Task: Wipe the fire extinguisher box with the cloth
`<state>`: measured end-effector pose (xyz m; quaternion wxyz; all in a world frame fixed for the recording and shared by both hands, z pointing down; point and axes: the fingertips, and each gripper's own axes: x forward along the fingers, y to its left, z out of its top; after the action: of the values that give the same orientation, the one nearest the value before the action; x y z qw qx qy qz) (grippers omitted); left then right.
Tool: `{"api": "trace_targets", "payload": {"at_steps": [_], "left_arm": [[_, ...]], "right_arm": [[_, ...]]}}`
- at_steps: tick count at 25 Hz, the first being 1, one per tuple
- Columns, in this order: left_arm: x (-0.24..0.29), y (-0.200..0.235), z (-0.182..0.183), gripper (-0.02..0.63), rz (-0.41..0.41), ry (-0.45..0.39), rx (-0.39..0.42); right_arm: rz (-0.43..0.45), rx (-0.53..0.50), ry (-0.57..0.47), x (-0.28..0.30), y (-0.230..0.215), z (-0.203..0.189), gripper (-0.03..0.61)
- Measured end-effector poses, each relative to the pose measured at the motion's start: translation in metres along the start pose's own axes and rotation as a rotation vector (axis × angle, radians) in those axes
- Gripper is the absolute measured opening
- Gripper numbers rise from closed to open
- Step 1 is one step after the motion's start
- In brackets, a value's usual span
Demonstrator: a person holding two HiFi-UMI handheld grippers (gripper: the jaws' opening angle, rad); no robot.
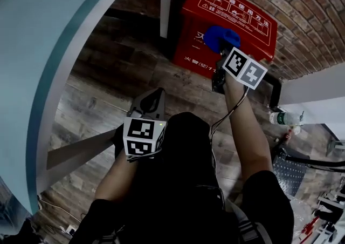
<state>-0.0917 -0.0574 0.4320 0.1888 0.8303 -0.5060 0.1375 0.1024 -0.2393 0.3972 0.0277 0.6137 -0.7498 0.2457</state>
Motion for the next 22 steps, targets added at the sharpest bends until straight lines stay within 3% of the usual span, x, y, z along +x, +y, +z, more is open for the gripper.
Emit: {"api": "trace_targets", "payload": {"at_steps": [5,15,22], "left_arm": [[-0.009,0.010,-0.006,0.006,0.015,-0.004,-0.030],[-0.019,0.033,-0.034,0.006,0.106,-0.007,-0.113],[-0.042,0.056,-0.040,0.006,0.183,0.021,-0.115]], "right_arm": [[-0.003,-0.058,0.013,0.013,0.007,-0.006,0.048],[0.114,-0.112,0.045,0.058,0.066,-0.021,0.048],[0.079,-0.106,0.102,0.084,0.067,-0.055,0.048]]}}
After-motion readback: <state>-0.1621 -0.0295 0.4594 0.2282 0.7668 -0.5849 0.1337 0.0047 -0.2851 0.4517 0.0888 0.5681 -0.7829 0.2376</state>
